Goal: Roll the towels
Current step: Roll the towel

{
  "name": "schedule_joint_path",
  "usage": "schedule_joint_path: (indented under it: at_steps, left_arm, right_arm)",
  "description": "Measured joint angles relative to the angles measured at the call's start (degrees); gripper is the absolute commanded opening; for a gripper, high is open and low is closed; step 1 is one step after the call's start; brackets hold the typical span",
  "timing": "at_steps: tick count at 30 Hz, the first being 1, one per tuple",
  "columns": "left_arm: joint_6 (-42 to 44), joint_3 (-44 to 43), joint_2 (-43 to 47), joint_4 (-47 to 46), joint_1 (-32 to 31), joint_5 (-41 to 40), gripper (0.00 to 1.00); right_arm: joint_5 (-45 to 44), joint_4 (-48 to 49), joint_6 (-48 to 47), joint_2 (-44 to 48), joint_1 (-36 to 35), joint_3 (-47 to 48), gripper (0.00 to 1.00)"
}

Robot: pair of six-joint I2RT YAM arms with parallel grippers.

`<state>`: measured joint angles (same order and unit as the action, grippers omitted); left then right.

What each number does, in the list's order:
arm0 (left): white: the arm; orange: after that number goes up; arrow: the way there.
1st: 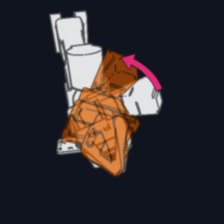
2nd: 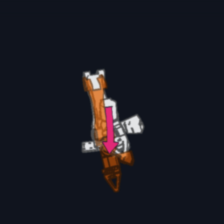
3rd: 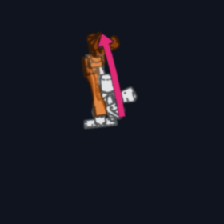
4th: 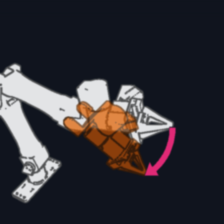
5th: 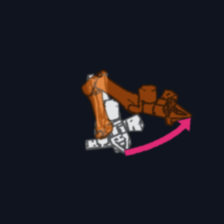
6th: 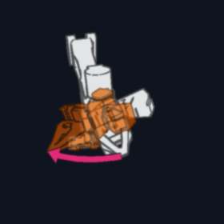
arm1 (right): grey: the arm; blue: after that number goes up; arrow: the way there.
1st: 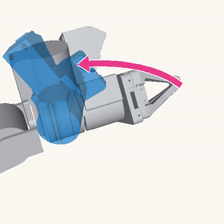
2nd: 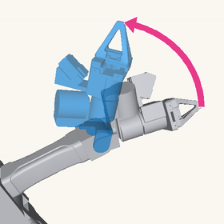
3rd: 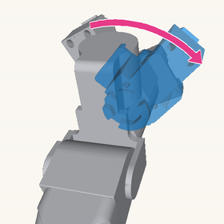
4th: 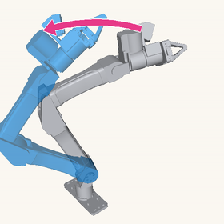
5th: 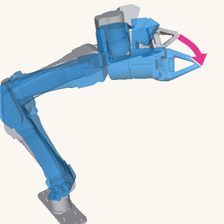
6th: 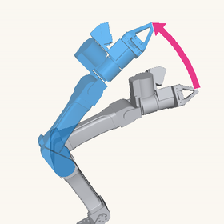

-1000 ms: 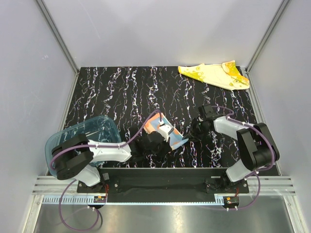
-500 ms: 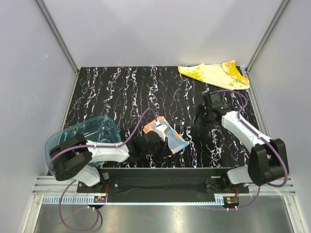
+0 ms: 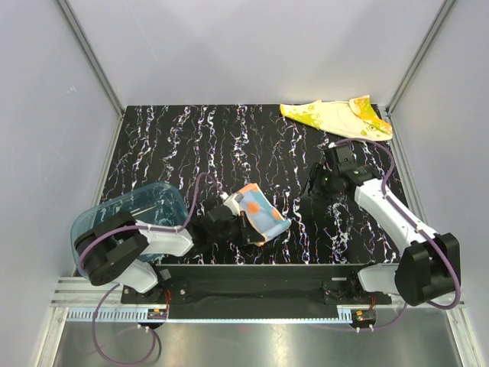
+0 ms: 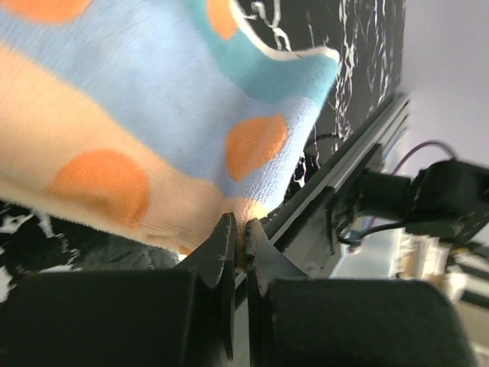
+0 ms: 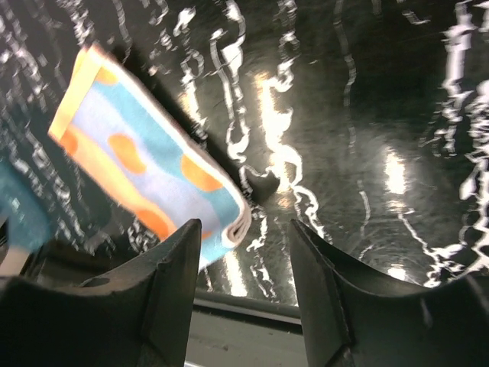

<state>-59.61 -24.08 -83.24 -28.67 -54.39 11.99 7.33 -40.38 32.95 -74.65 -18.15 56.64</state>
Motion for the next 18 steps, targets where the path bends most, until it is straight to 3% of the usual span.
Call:
schedule_joint_path:
  at_steps: [10, 12, 16, 18]
  left_arm:
    - [-11.5, 1.7, -4.3, -3.6, 5.2, 5.6, 0.00]
    - [-12.2, 1.2, -4.7, -2.5, 6.5, 6.3, 0.00]
    - [-12.3, -0.5, -5.7, 1.2, 8.7, 7.2, 0.00]
    - [-11.9, -1.9, -6.6, 3.1, 9.4, 7.8, 0.00]
  right_arm:
    - [13.9, 7.3, -1.7, 4.2, 0.0, -5.4, 0.51]
    - [15.9, 8.8, -1.9, 4.7, -0.2, -6.6, 0.48]
    - [18.1, 12.0, -1.8, 5.6, -2.0, -9.5, 0.29]
    - [18.3, 13.2, -1.6, 5.7, -3.9, -10.7, 0.25]
